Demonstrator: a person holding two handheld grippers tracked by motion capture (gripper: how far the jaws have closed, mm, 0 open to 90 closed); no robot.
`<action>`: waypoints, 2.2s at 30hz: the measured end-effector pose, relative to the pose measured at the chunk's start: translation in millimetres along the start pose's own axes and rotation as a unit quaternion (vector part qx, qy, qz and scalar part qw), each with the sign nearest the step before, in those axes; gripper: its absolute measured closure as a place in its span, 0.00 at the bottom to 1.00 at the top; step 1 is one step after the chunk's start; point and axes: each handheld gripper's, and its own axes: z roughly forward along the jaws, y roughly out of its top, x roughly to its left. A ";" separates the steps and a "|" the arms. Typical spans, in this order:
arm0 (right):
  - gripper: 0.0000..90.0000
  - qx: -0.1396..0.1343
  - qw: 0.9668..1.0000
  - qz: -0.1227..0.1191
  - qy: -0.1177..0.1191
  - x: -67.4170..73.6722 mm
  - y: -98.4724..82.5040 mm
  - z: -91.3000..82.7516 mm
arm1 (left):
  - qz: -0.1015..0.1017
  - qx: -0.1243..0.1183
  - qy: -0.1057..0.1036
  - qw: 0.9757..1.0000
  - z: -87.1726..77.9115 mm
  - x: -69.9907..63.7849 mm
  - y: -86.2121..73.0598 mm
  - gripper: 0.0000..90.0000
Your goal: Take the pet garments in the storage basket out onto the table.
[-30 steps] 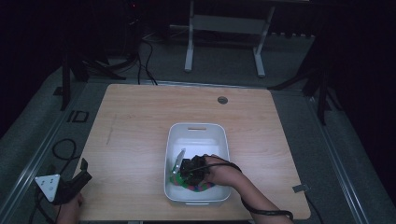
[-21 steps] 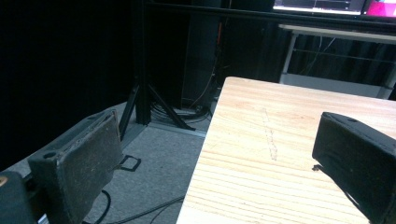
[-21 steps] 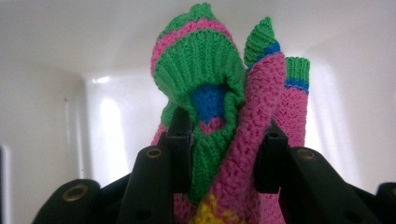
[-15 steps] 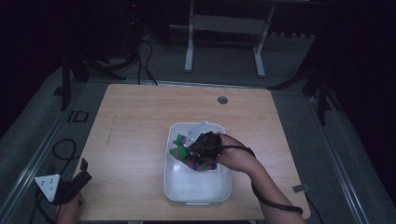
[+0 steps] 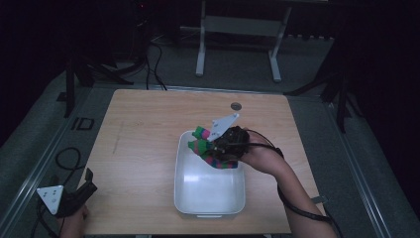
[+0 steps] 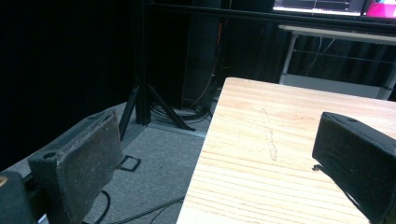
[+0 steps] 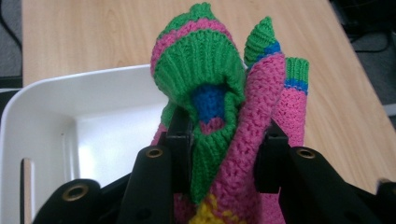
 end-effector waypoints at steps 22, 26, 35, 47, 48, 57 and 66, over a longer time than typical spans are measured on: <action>0.73 0.011 0.994 0.085 -0.070 -38.9 -82.4 -64.1 | 0.002 0.000 0.002 1.000 -0.2 -0.9 -0.1 0.02; 0.73 0.016 0.992 0.097 -0.081 -42.1 -95.3 -70.5 | 0.002 -0.001 0.003 1.000 -0.4 -0.8 -0.2 0.02; 0.73 0.029 0.983 0.142 -0.110 -53.4 -139.3 -72.1 | 0.003 -0.001 0.003 1.000 -0.1 -1.2 -0.2 0.02; 0.73 0.044 0.976 0.181 -0.115 -62.6 -169.9 -24.2 | 0.006 -0.001 0.002 1.000 -0.2 -1.5 -0.2 0.02; 0.73 0.049 0.975 0.182 -0.116 -62.3 -171.9 -18.5 | 0.008 0.000 0.002 1.000 -0.1 -1.7 -0.2 0.02; 0.73 0.073 0.970 0.202 -0.118 -62.5 -193.7 28.3 | 0.009 -0.001 0.004 1.000 -0.4 -2.2 -0.3 0.02; 0.71 0.092 0.963 0.225 -0.119 -63.0 -213.7 55.1 | 0.008 -0.001 0.005 1.000 -0.4 -2.1 -0.3 0.02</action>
